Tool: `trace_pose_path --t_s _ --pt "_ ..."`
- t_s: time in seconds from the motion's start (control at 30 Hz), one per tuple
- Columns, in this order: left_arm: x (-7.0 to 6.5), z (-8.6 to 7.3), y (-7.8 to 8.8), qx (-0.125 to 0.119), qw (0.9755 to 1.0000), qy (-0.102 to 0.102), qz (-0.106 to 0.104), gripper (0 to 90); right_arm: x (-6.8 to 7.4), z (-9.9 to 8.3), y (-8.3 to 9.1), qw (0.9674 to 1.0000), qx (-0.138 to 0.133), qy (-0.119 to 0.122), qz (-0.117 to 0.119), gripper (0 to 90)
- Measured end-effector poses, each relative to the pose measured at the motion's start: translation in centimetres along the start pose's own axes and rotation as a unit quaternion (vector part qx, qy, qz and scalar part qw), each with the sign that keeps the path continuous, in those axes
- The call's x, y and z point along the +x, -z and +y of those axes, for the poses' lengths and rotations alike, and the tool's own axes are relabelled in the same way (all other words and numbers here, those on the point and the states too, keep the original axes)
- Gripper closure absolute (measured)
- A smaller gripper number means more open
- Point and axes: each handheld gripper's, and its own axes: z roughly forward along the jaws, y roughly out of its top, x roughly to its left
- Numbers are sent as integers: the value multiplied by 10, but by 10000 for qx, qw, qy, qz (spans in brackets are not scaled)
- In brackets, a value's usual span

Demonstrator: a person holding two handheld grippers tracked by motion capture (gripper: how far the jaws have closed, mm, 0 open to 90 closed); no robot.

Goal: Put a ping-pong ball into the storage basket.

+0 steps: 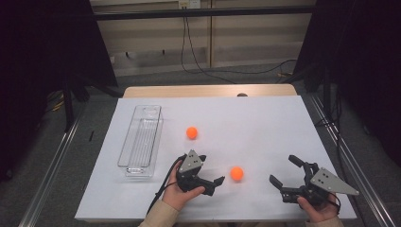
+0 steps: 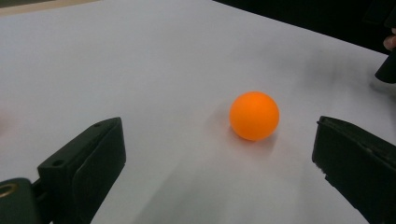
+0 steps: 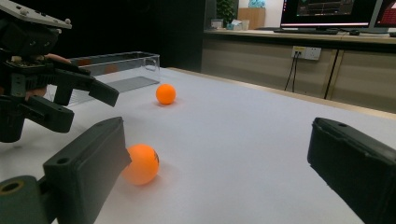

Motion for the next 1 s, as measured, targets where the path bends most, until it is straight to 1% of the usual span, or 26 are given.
trace_pose_path --t_s 0.17,0.43,0.47,0.77,1.0 --pt "0 0 -2 -16 10000 46 -9 27 0 0 0 10000 0 4 6 40" --pt "-1 1 -5 67 10000 5 -30 28 0 0 0 10000 -2 6 10 40" --pt "-2 1 -6 62 10000 39 -47 28 0 0 0 10000 -4 10 13 40" --pt "-4 2 -10 129 9999 16 -75 28 0 0 0 10000 -7 13 16 41" --pt "-5 2 -12 207 9998 1 -61 29 0 0 -1 10000 -10 10 26 41"
